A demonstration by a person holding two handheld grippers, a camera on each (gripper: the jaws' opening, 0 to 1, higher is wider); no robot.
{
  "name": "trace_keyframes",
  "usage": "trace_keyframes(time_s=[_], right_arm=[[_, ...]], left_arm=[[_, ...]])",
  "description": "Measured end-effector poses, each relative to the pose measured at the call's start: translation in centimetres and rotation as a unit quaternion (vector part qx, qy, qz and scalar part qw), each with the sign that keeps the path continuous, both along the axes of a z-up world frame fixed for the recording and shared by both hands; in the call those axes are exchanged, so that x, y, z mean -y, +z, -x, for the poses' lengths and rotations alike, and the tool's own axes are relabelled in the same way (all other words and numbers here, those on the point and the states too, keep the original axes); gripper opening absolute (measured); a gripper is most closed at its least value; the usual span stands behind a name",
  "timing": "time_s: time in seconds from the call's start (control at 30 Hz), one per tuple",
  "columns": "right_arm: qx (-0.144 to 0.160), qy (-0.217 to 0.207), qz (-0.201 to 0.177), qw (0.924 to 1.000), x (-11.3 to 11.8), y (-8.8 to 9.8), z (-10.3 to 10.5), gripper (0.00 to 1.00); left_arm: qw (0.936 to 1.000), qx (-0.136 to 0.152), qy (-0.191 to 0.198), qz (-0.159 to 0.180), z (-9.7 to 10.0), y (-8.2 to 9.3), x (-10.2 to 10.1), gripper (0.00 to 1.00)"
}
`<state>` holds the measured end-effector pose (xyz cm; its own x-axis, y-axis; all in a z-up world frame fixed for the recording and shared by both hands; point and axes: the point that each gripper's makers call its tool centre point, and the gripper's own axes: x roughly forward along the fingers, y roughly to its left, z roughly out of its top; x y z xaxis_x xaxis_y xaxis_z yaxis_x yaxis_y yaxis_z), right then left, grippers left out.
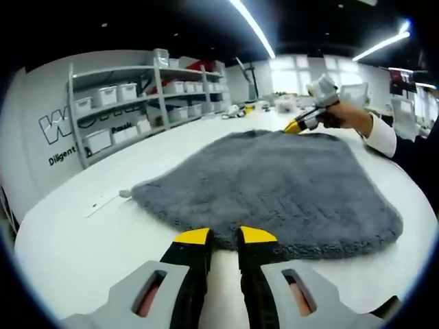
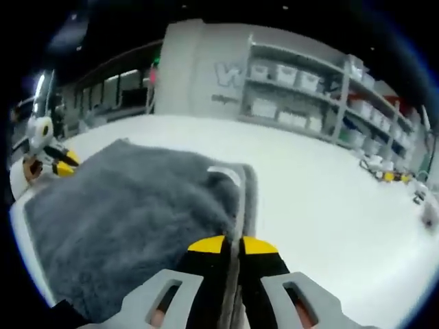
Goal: Open the folded towel by lifting each exposed corner and separating the folded layers until the towel lies flat within the target outline without major curled edges
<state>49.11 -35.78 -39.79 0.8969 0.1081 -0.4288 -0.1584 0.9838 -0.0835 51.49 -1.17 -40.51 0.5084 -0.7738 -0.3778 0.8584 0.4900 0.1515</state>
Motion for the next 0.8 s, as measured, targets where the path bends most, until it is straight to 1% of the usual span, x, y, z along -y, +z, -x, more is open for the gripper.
trace_keyframes(time_s=[0.07,0.13,0.2,0.27,0.3,0.33,0.37,0.4,0.43,0.5,0.6,0.63,0.67,0.7,0.73,0.8], right_arm=[[0.006,0.011,-0.017,0.9998,-0.7,0.2,0.1,0.03],[0.007,0.016,-0.024,0.9996,-1.2,0.3,0.2,0.0],[0.009,0.022,-0.021,0.9995,-1.4,0.4,0.2,0.0],[0.018,0.03,-0.009,0.9993,-1.6,0.9,0.2,0.0],[0.022,0.035,-0.01,0.9991,-2.0,1.1,0.2,0.0],[0.028,0.046,-0.03,0.9981,-2.8,1.5,0.1,0.0],[0.03,0.052,-0.039,0.9975,-3.3,1.6,0.1,0.0],[0.033,0.064,-0.038,0.9967,-4.1,1.7,0.2,0.0],[0.036,0.071,-0.033,0.9963,-4.6,1.8,0.1,0.0],[0.037,0.084,-0.01,0.9957,-5.7,1.7,0.1,0.0],[0.047,0.097,0.03,0.9937,-7.2,2.0,-0.1,0.0],[0.053,0.099,0.038,0.993,-7.7,2.2,-0.2,0.0],[0.058,0.101,0.045,0.9922,-8.2,2.4,-0.3,0.0],[0.062,0.102,0.05,0.9916,-8.8,2.6,-0.3,0.0],[0.065,0.105,0.054,0.9909,-9.4,2.7,-0.3,0.0],[0.072,0.109,0.055,0.9899,-10.3,3.1,-0.2,0.0]], left_arm=[[1.0,0.003,0.001,-0.002,0.2,0.0,0.0,0.15],[1.0,0.001,0.002,-0.003,0.1,0.0,0.0,0.15],[1.0,-0.001,0.003,-0.001,0.0,0.1,0.0,0.15],[1.0,-0.005,0.003,0.005,0.1,0.2,0.0,0.15],[0.9996,-0.019,0.002,0.023,0.4,0.4,0.2,0.15],[0.9983,-0.035,-0.004,0.047,0.6,0.7,0.5,0.15],[0.9964,-0.047,-0.009,0.069,0.8,1.1,0.7,0.15],[0.9948,-0.053,-0.008,0.087,0.7,1.5,0.7,0.15],[0.9935,-0.056,-0.008,0.099,0.7,1.9,0.6,0.15],[0.9913,-0.058,-0.008,0.118,0.7,2.7,0.4,0.15],[0.9899,-0.057,-0.006,0.13,0.7,3.2,0.1,0.15],[0.9896,-0.057,-0.006,0.132,0.7,3.3,0.1,0.16],[0.9873,-0.059,-0.01,0.148,0.8,3.8,0.1,0.16],[0.9831,-0.064,-0.019,0.17,1.1,4.3,0.4,0.17],[0.9789,-0.075,-0.022,0.189,1.2,4.7,0.5,0.18],[0.9709,-0.1,-0.026,0.216,1.3,5.2,0.6,0.22]])
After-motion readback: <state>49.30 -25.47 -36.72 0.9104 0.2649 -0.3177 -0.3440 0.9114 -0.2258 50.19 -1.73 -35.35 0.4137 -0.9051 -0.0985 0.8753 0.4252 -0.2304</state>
